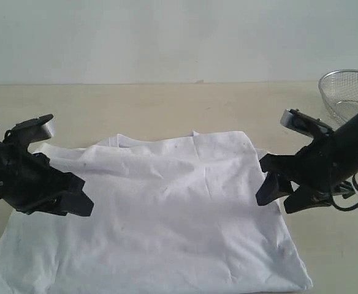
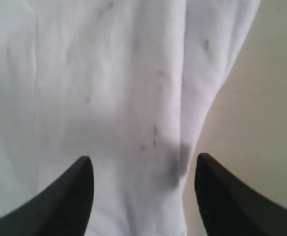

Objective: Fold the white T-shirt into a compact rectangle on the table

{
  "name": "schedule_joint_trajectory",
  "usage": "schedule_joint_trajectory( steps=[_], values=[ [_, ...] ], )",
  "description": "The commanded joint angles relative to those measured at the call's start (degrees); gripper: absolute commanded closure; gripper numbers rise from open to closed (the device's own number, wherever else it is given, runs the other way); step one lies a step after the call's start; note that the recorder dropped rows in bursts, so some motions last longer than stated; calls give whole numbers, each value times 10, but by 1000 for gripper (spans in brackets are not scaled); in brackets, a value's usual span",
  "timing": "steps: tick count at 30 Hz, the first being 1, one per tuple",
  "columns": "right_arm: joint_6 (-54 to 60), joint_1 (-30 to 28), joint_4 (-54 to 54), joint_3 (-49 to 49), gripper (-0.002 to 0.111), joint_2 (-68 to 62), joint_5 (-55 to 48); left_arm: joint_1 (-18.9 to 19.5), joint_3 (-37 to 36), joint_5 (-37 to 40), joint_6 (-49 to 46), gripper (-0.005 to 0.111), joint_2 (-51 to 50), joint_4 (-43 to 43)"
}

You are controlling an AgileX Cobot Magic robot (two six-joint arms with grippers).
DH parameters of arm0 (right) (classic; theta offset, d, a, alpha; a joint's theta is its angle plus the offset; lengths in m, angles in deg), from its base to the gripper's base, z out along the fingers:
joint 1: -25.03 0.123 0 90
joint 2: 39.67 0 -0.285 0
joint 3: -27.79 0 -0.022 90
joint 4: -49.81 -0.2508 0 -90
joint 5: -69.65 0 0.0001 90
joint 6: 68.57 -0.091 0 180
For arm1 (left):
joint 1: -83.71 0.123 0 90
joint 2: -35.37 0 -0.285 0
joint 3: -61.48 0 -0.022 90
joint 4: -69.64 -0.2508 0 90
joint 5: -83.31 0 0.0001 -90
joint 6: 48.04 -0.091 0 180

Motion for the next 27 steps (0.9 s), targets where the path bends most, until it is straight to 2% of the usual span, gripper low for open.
schedule_joint_trajectory(
  steps=[1, 8, 27],
  values=[
    [60, -35, -49, 6, 53, -15, -21, -1, 3, -9, 5, 55, -7, -3],
    [84, -43, -60, 6, 53, -20, -16, -1, 3, -47, 5, 55, -8, -14],
    [108, -38, -121, 6, 53, -85, -38, -1, 3, -65, 29, 55, -8, -36]
  ],
)
